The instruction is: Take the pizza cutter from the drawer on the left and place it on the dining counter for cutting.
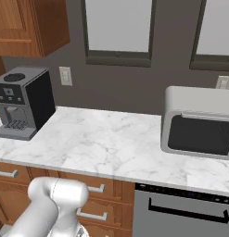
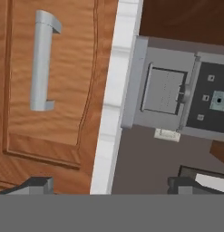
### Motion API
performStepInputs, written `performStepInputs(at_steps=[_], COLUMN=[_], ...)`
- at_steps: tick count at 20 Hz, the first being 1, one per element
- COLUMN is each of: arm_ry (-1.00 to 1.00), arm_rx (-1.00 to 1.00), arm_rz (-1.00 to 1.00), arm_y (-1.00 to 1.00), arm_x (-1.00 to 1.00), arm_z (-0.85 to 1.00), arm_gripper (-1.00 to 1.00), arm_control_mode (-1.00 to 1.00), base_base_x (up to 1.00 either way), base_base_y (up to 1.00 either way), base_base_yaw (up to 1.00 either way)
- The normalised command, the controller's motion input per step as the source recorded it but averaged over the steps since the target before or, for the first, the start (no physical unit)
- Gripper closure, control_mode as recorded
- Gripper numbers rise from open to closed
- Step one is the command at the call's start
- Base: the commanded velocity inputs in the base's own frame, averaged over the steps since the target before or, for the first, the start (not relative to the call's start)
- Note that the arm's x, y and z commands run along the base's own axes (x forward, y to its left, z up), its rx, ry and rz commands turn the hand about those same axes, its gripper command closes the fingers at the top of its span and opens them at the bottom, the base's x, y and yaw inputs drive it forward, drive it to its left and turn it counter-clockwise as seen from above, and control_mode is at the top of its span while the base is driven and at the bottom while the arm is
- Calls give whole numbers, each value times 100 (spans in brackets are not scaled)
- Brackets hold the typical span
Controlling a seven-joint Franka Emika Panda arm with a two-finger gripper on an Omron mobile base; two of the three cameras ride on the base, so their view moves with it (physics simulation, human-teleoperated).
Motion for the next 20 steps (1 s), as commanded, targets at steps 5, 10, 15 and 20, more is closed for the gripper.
performStepInputs(at_steps=[5,10,15,20], arm_ry=[-15,-18,-14,1], arm_rx=[0,0,0,0], arm_rz=[0,0,0,0], arm_y=[1,10,13,18], arm_x=[14,14,18,17], arm_z=[-32,-24,-20,-5], arm_gripper=[-100,-100,-100,-100], arm_control_mode=[-100,-100,-100,-100], base_base_x=[0,0,0,0], base_base_y=[0,0,0,0], base_base_yaw=[0,0,0,0])
